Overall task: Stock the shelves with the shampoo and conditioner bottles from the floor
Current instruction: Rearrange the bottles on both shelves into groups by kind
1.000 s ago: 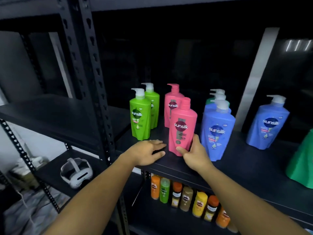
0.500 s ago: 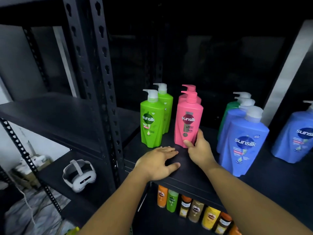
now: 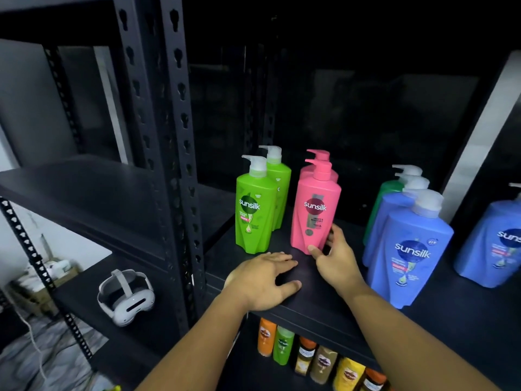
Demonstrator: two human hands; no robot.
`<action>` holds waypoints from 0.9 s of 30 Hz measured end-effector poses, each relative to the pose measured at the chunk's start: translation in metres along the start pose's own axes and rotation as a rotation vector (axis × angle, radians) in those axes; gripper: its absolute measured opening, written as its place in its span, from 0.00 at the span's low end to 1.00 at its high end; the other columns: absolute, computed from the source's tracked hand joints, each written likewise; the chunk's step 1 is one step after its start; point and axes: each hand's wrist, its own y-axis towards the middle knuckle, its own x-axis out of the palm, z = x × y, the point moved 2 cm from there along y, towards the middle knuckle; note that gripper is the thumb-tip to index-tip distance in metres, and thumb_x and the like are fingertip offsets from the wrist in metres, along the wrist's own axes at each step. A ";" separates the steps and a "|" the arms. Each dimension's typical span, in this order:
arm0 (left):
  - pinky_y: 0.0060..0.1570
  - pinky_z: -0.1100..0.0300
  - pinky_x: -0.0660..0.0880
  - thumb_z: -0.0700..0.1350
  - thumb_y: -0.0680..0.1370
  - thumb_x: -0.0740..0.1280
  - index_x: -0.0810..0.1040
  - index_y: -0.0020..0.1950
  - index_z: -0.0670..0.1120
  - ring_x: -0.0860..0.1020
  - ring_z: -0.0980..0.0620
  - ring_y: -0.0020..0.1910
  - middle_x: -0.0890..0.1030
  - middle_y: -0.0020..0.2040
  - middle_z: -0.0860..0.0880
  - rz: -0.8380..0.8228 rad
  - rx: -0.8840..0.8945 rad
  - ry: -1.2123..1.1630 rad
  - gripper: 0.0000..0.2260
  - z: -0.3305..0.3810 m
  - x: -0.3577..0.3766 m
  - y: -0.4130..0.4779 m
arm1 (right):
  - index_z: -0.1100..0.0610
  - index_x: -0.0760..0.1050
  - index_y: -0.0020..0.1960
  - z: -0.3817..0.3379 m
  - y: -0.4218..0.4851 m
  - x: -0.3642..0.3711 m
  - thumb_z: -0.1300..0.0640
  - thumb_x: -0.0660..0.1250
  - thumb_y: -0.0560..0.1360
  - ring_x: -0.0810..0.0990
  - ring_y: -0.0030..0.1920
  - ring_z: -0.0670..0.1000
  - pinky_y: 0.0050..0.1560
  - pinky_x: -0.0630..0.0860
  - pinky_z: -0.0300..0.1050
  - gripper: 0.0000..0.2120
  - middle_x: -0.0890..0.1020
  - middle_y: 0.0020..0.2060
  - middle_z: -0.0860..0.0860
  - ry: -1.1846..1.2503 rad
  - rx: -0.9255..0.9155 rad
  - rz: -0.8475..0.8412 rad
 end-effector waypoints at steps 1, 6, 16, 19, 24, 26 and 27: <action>0.78 0.56 0.57 0.68 0.78 0.59 0.64 0.79 0.62 0.55 0.61 0.80 0.61 0.80 0.62 0.000 -0.001 -0.002 0.29 0.000 0.000 0.000 | 0.52 0.67 0.73 0.002 0.001 0.000 0.65 0.72 0.76 0.75 0.51 0.28 0.56 0.70 0.29 0.28 0.78 0.53 0.37 -0.011 -0.002 0.005; 0.79 0.53 0.57 0.69 0.78 0.58 0.63 0.79 0.63 0.55 0.58 0.81 0.61 0.80 0.63 -0.009 -0.024 -0.005 0.30 0.000 0.001 -0.001 | 0.51 0.73 0.68 0.004 0.004 0.003 0.62 0.72 0.76 0.80 0.53 0.37 0.61 0.75 0.42 0.23 0.81 0.51 0.37 -0.058 -0.039 0.021; 0.79 0.53 0.57 0.69 0.78 0.58 0.63 0.79 0.63 0.55 0.59 0.80 0.60 0.80 0.64 -0.011 -0.031 0.004 0.30 0.003 -0.002 -0.002 | 0.49 0.71 0.69 -0.004 -0.001 0.002 0.59 0.74 0.75 0.77 0.47 0.34 0.55 0.73 0.33 0.25 0.79 0.48 0.37 -0.043 -0.021 0.048; 0.79 0.53 0.57 0.69 0.78 0.58 0.63 0.79 0.63 0.54 0.60 0.80 0.60 0.80 0.63 -0.011 -0.031 0.006 0.30 0.003 -0.002 -0.002 | 0.53 0.70 0.72 -0.004 -0.002 0.002 0.59 0.74 0.75 0.78 0.51 0.40 0.59 0.73 0.38 0.27 0.79 0.50 0.41 -0.038 -0.028 0.055; 0.78 0.55 0.56 0.68 0.79 0.58 0.63 0.79 0.63 0.54 0.60 0.80 0.60 0.80 0.63 -0.005 -0.031 0.010 0.29 0.005 -0.004 -0.003 | 0.54 0.69 0.72 -0.004 -0.002 0.003 0.57 0.74 0.75 0.77 0.50 0.39 0.56 0.70 0.36 0.27 0.78 0.51 0.41 -0.024 -0.019 0.052; 0.77 0.57 0.55 0.67 0.79 0.59 0.64 0.79 0.62 0.54 0.61 0.80 0.60 0.80 0.63 -0.003 -0.024 0.013 0.29 0.007 -0.005 -0.004 | 0.54 0.69 0.72 -0.003 0.000 0.003 0.57 0.74 0.75 0.78 0.55 0.43 0.59 0.71 0.38 0.28 0.79 0.54 0.43 0.034 0.018 0.063; 0.77 0.58 0.54 0.67 0.79 0.59 0.64 0.79 0.62 0.54 0.61 0.80 0.60 0.80 0.63 -0.003 -0.021 0.012 0.28 0.007 -0.005 -0.004 | 0.53 0.69 0.73 -0.003 0.001 0.002 0.57 0.73 0.75 0.78 0.59 0.44 0.62 0.72 0.40 0.28 0.80 0.58 0.45 0.085 0.048 0.068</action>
